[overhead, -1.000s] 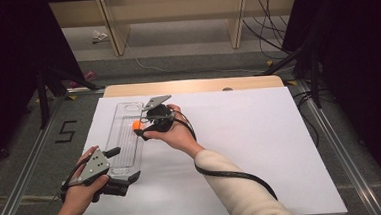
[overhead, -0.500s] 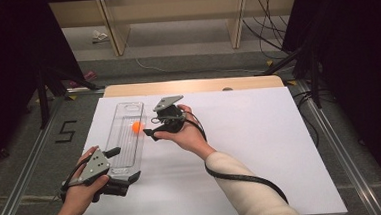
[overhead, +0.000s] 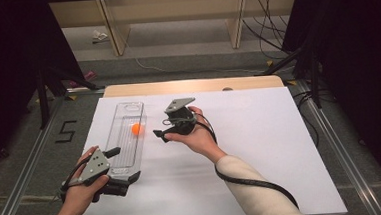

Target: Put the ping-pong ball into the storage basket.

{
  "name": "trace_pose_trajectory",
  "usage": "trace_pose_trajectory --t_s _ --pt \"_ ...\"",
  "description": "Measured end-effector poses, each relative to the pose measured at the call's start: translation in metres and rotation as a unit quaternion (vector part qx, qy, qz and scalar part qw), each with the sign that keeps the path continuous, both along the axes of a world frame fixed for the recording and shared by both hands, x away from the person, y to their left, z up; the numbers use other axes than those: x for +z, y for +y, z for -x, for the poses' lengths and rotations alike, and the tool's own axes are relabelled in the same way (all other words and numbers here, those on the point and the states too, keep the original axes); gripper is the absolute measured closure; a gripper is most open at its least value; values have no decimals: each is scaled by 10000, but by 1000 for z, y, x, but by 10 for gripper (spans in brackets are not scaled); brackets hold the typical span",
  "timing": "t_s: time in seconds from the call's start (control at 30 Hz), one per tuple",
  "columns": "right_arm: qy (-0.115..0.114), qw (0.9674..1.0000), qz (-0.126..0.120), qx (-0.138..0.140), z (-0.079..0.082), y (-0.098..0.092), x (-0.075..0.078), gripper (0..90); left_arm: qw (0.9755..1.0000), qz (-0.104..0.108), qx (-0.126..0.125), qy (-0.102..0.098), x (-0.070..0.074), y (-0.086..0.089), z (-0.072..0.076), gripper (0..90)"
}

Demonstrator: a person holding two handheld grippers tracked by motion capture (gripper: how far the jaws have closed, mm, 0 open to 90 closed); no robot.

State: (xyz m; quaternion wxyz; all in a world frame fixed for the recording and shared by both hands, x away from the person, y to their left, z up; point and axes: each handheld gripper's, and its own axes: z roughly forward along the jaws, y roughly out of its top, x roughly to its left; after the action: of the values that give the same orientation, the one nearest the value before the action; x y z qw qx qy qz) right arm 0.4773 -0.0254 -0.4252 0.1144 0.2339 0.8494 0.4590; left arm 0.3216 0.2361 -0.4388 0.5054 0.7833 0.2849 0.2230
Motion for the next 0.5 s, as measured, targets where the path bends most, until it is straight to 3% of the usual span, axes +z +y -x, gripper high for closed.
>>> trace_pose_trajectory --t_s 0.5 --pt "-6 10000 -39 -61 9 -17 -1 165 10000 16 12 8 0 0 0 0"
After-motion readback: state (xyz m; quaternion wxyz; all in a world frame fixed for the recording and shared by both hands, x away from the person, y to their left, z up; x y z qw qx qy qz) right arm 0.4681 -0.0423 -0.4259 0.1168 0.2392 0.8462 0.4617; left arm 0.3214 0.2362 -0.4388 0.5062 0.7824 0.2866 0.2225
